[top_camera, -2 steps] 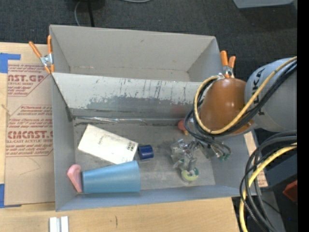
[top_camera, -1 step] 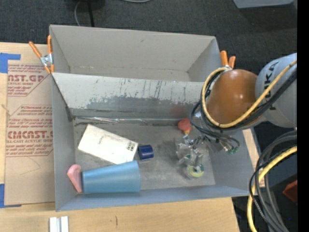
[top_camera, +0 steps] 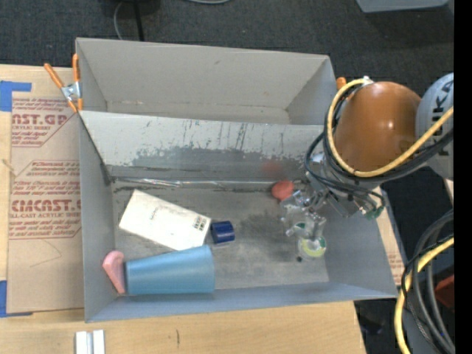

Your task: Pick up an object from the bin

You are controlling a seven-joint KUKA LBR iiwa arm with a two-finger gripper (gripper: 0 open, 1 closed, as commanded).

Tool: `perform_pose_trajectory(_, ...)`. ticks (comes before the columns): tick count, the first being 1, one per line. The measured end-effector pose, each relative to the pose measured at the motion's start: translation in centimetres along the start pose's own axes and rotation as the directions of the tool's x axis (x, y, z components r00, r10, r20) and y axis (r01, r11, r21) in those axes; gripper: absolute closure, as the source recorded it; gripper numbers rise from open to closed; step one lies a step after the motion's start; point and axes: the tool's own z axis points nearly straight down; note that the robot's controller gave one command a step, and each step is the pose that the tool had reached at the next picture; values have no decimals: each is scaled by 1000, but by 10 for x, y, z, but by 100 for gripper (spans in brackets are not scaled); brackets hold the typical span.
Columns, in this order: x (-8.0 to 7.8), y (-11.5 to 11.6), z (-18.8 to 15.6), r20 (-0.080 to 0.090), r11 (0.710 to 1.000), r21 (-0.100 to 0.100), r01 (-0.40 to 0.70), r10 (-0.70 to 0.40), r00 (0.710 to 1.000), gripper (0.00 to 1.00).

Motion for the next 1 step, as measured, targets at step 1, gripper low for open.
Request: perform_pose_trajectory(1,30,8,-38,0,1000,-2,5,-5,1000,100)
